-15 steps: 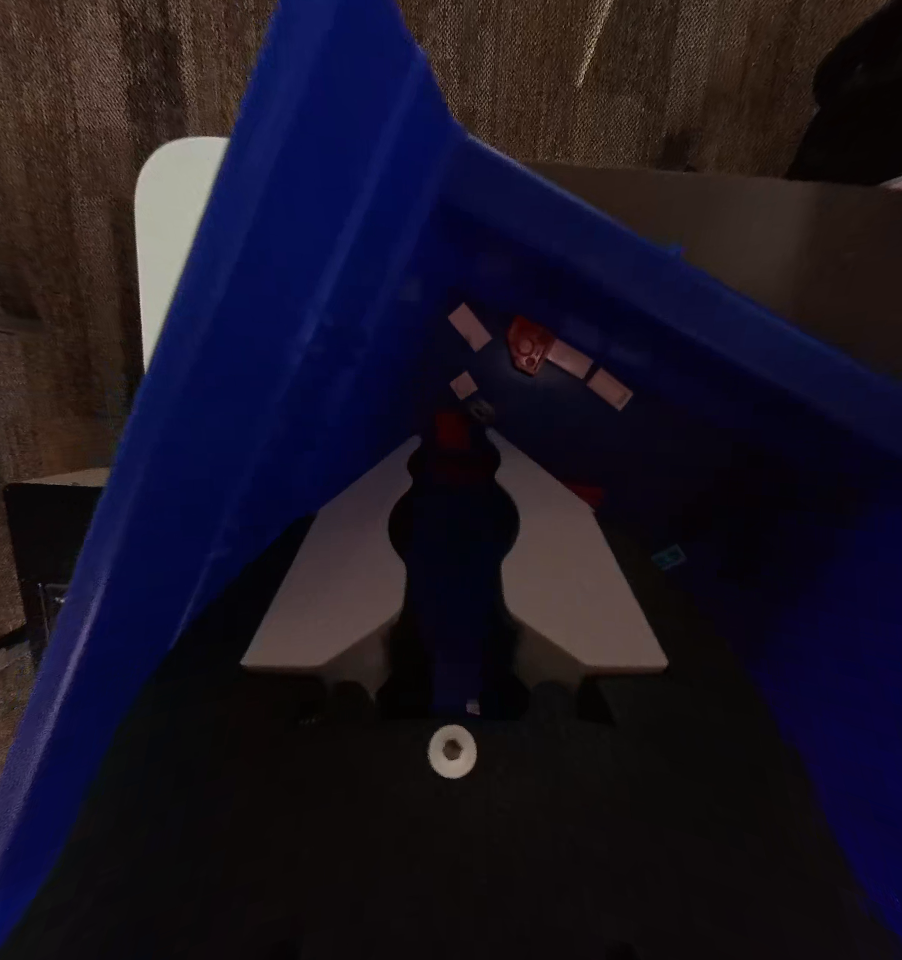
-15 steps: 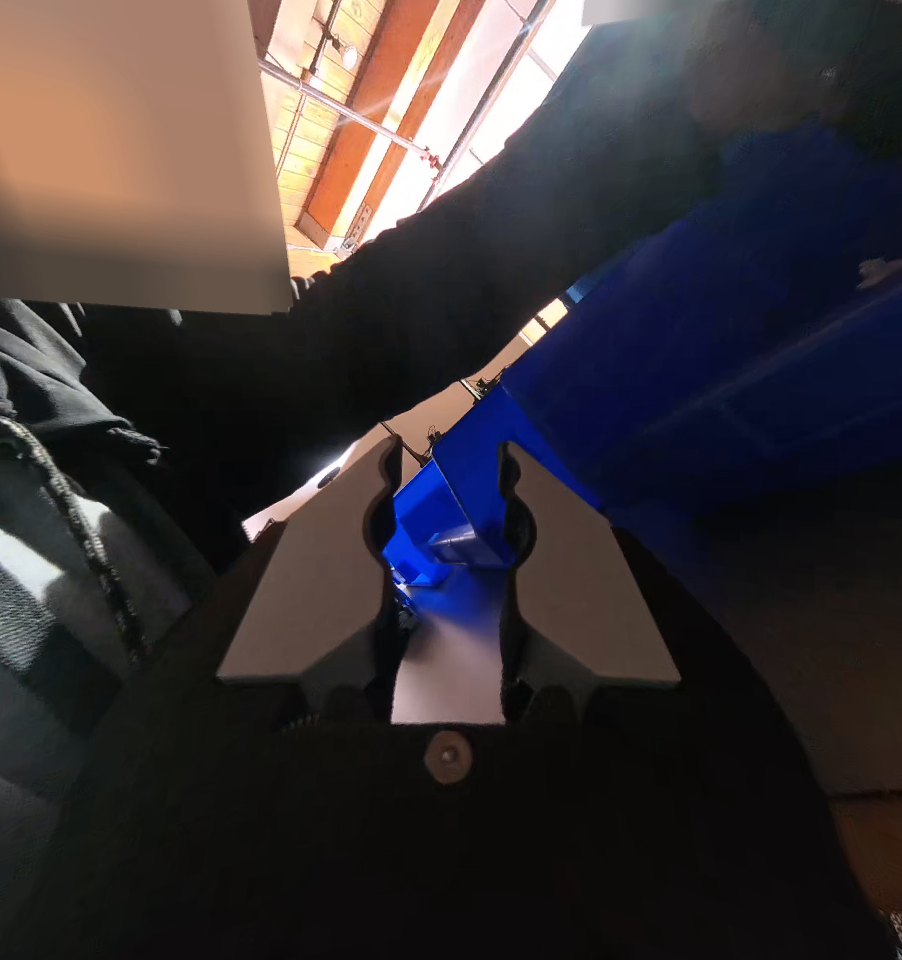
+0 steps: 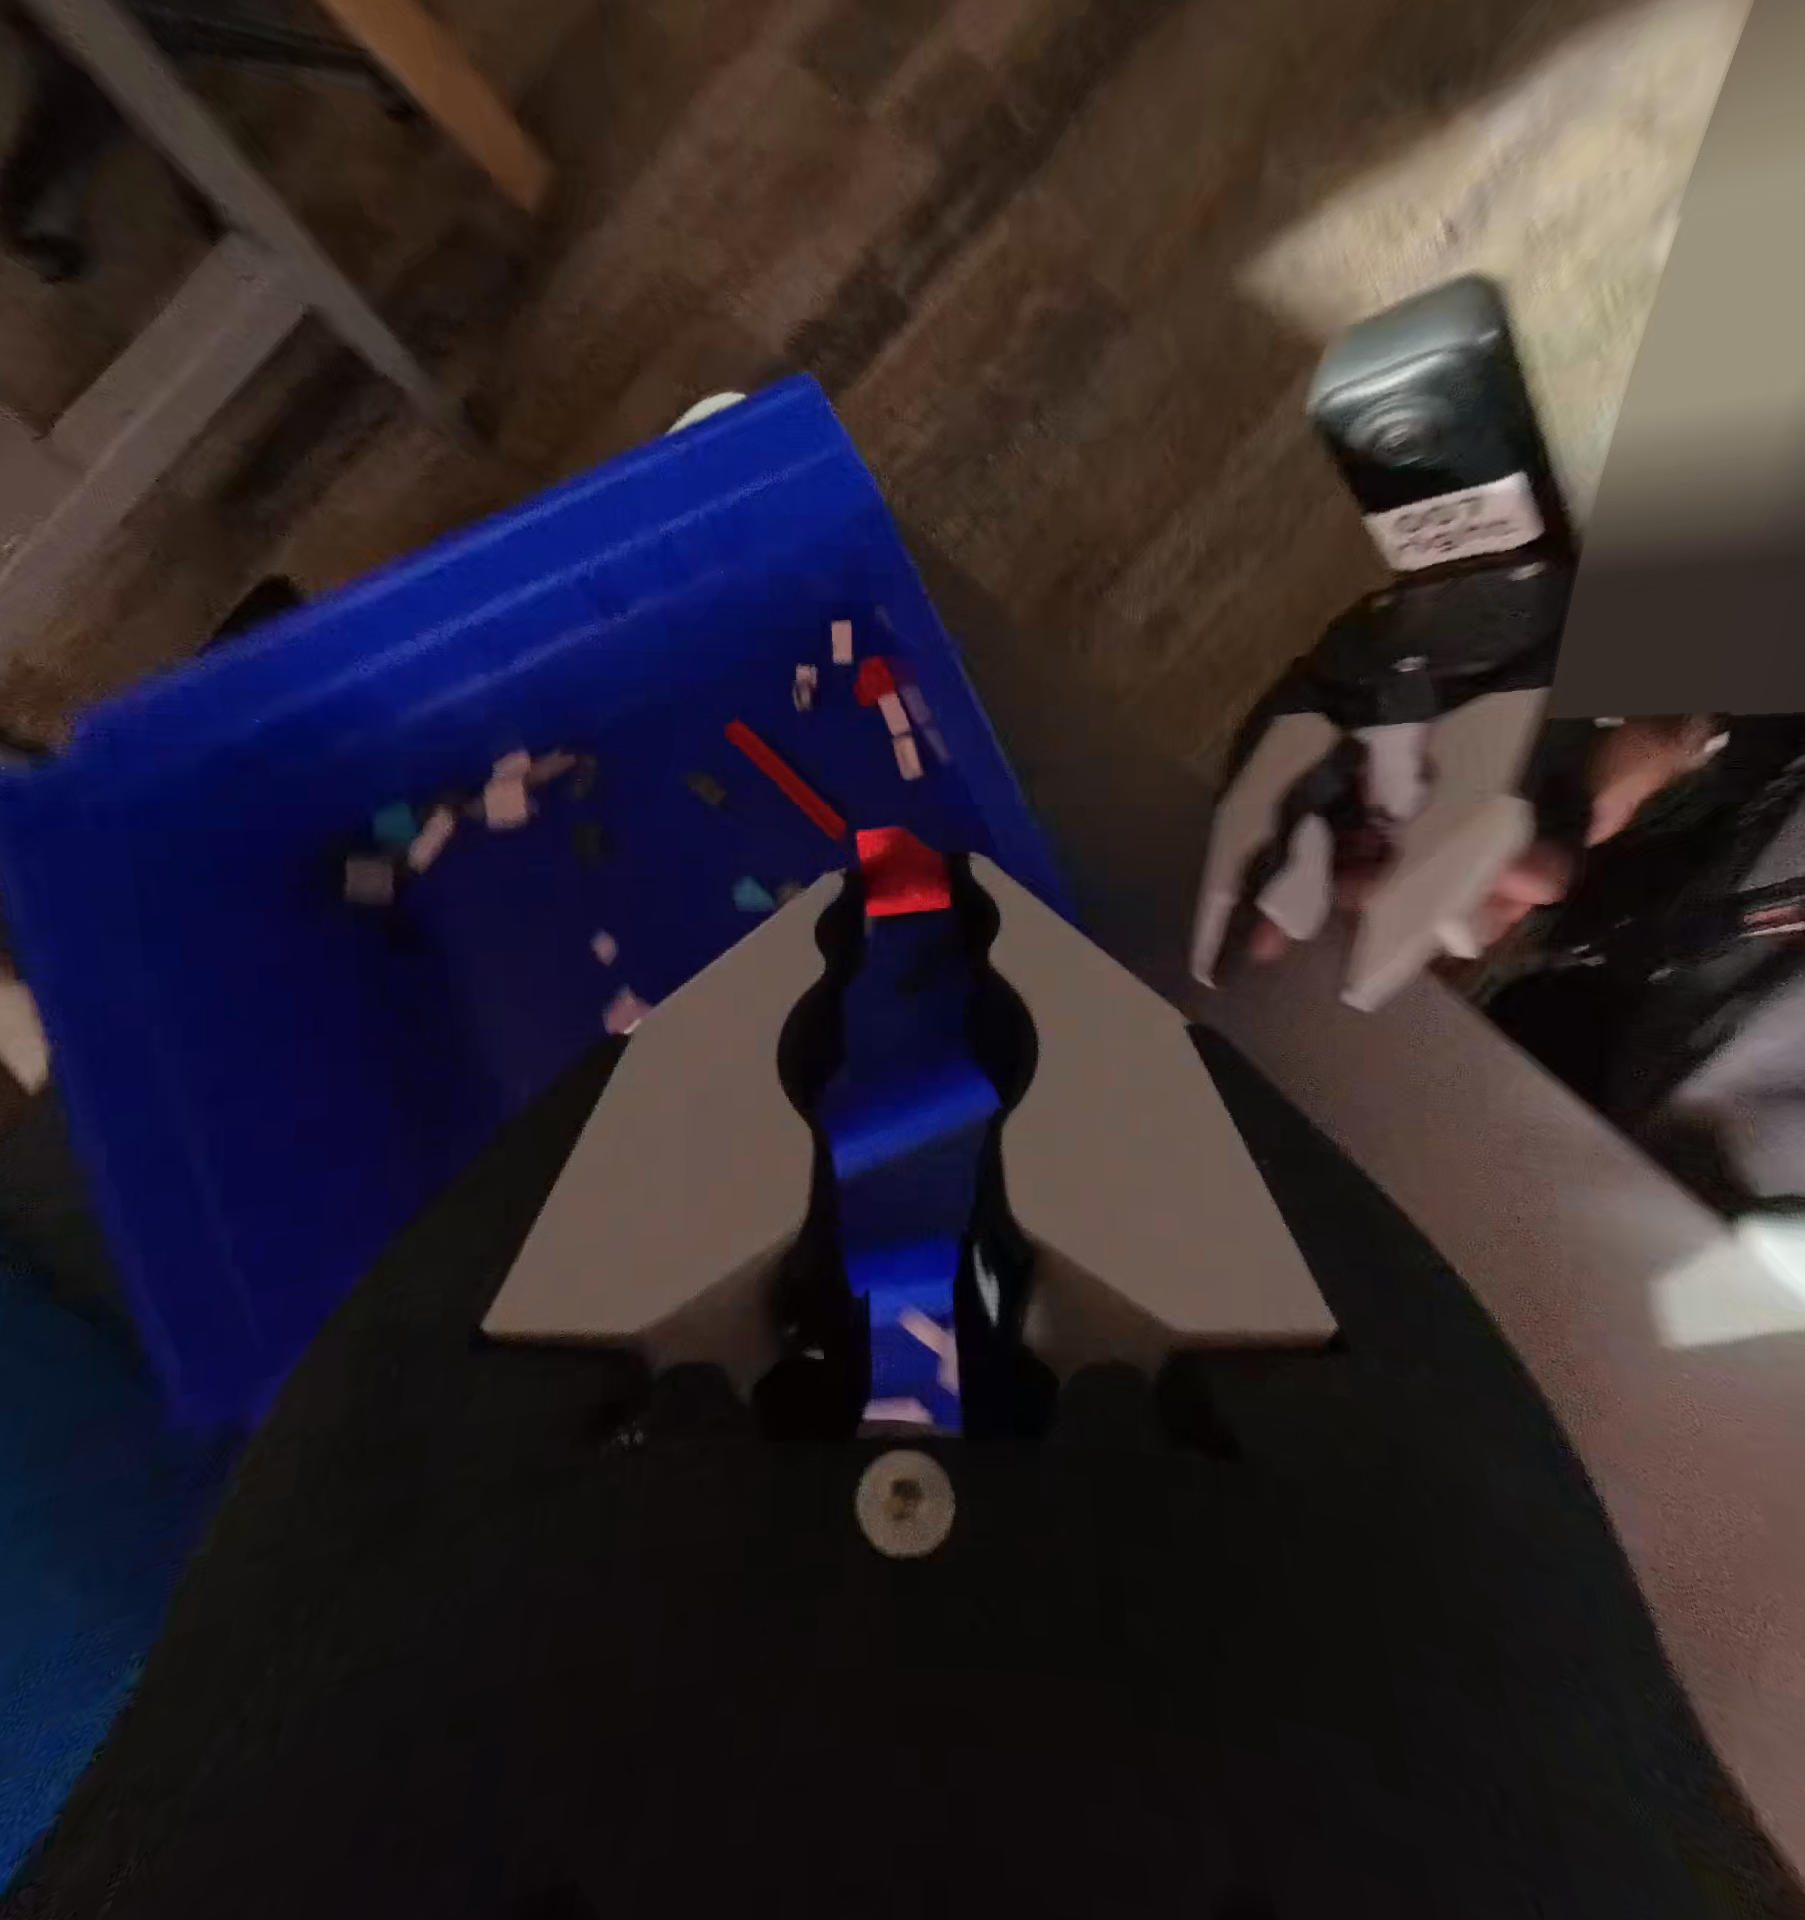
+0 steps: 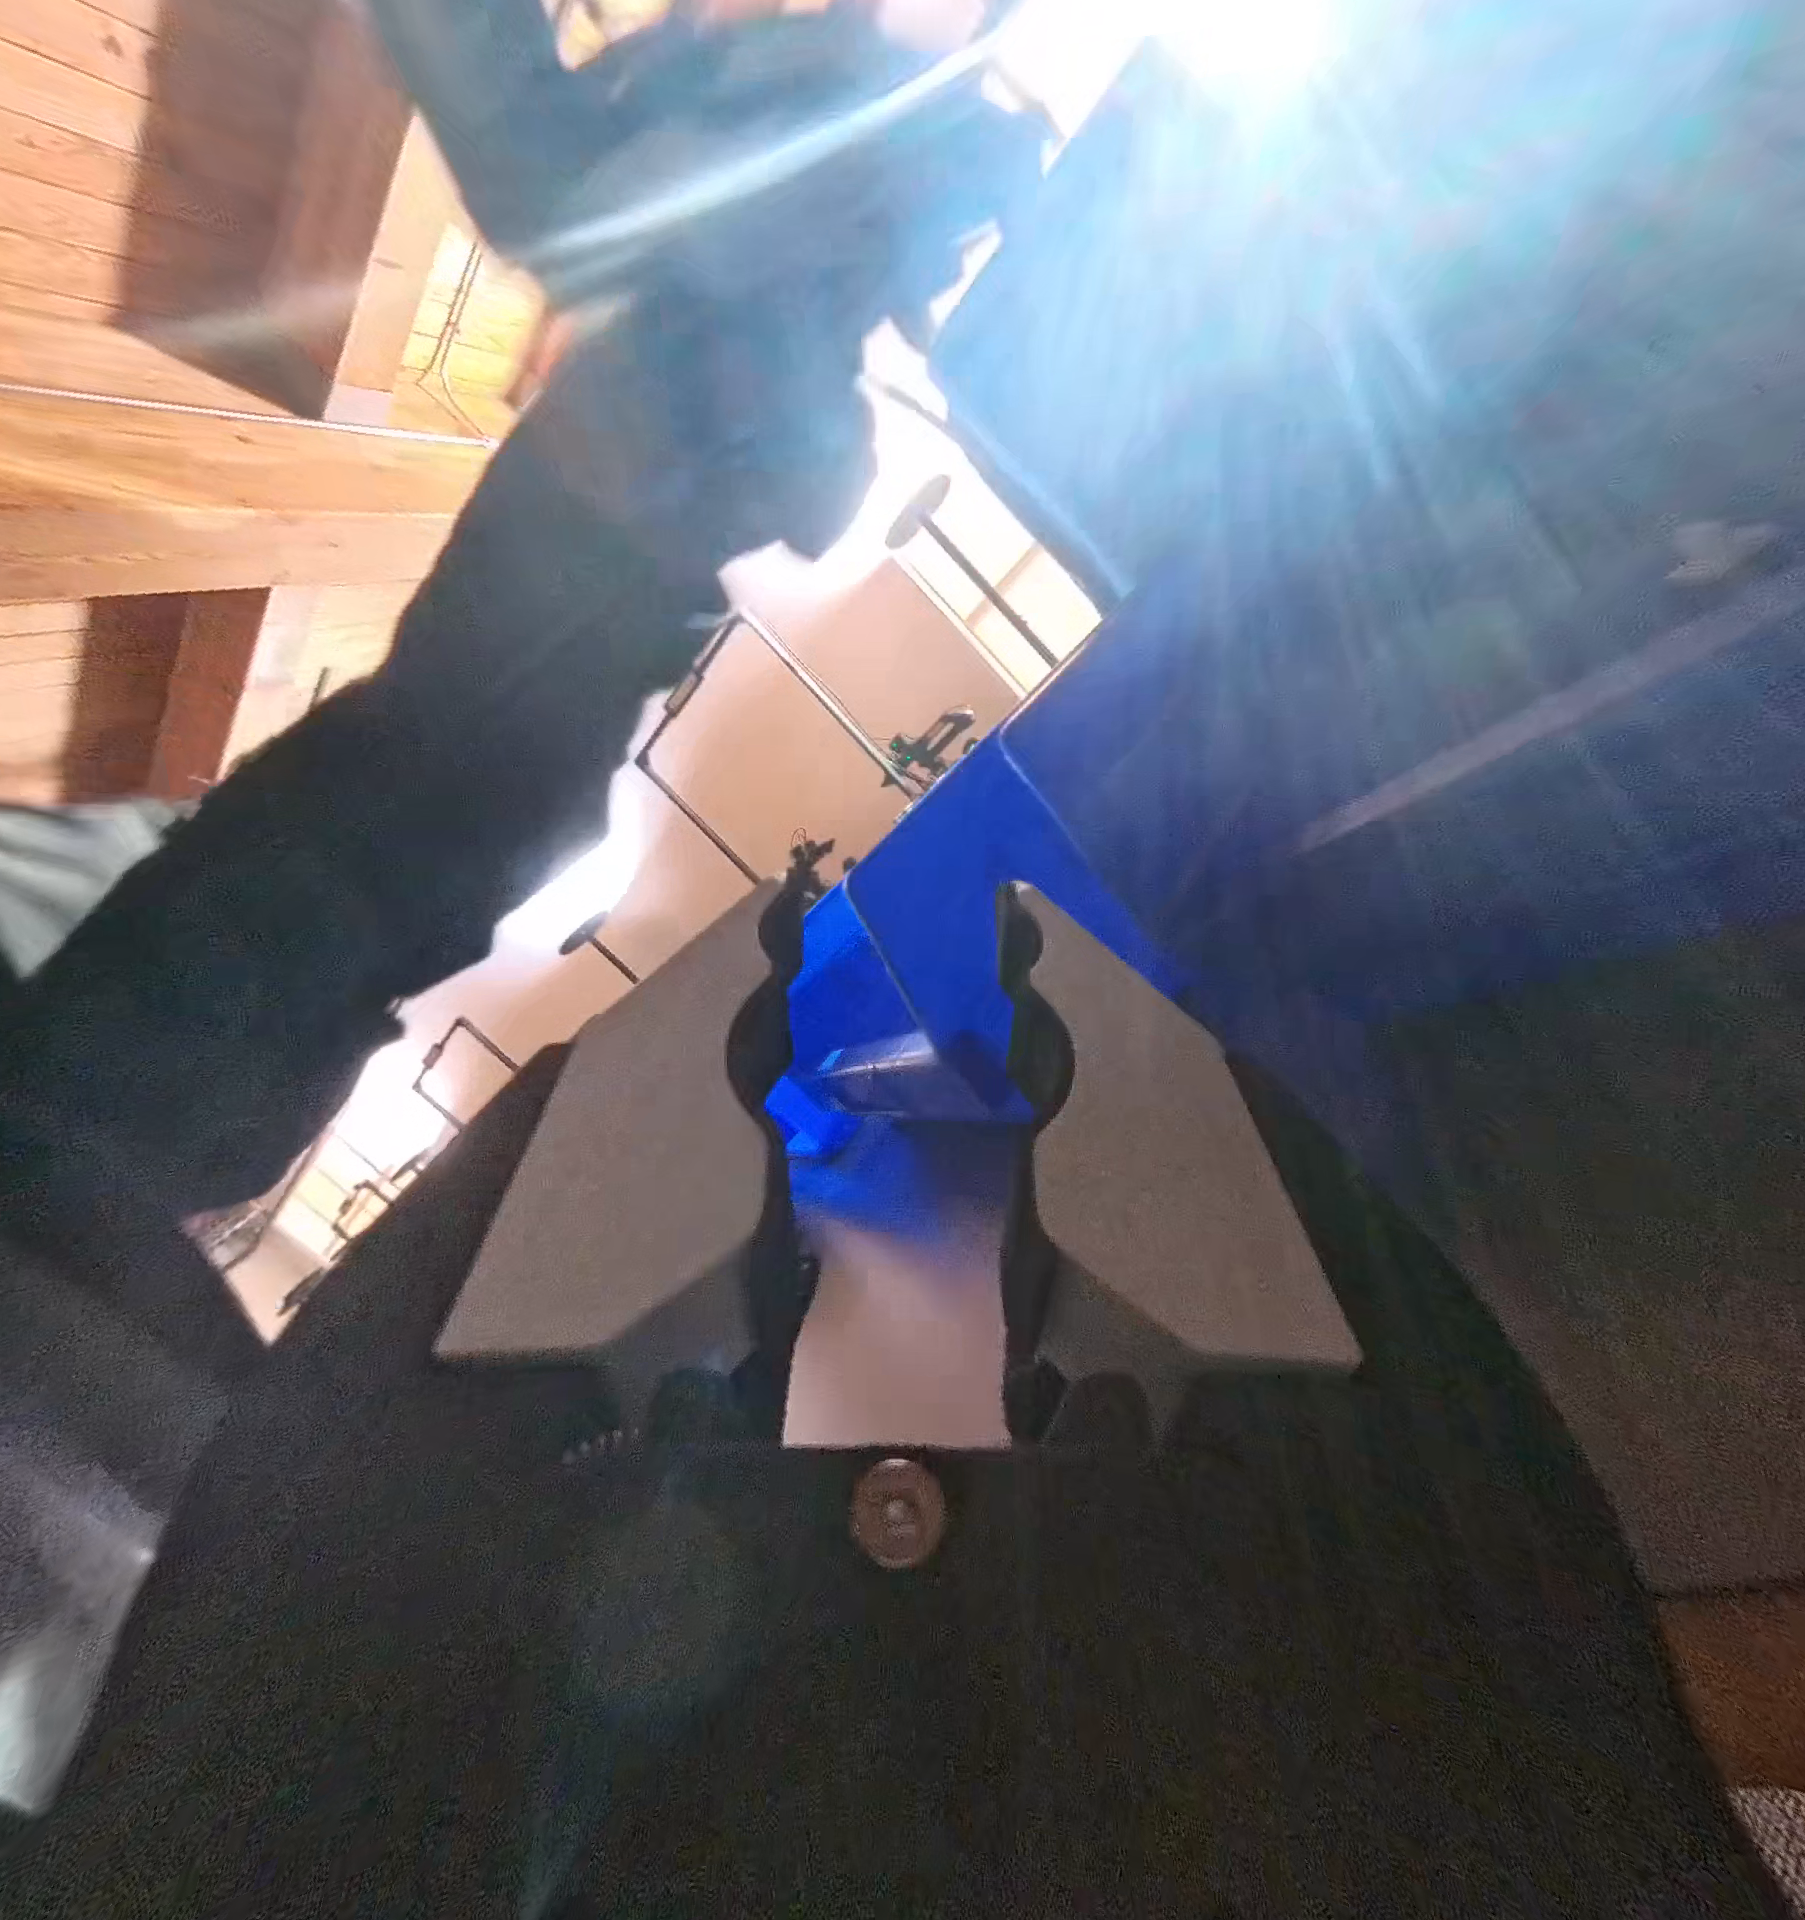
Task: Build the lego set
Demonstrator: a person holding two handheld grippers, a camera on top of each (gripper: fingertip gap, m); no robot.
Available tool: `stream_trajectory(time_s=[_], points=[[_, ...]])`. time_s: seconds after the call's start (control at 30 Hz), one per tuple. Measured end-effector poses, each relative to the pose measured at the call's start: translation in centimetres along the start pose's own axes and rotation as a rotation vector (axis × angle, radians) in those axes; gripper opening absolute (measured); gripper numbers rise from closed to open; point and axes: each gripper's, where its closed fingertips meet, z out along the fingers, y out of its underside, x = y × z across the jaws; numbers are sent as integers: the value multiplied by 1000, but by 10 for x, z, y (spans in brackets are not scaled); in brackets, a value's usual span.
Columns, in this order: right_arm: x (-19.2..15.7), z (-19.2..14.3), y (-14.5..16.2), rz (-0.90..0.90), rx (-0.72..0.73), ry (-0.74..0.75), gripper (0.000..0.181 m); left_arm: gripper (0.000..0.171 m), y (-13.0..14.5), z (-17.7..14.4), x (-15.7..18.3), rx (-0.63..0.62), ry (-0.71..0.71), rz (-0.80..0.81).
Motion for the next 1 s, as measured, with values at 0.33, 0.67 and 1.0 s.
stream_trajectory(time_s=[0.33,0.67,1.0], points=[[-30,12,17,8,-35,-70,38,18,228,-209,230,-20,-709,-752],[-48,25,40,-56,-93,-74,38,17,436,-227,444,-185,-989,-1344],[-43,24,38,-74,-92,-50,38,31,447,-208,442,-206,-891,-1342]])
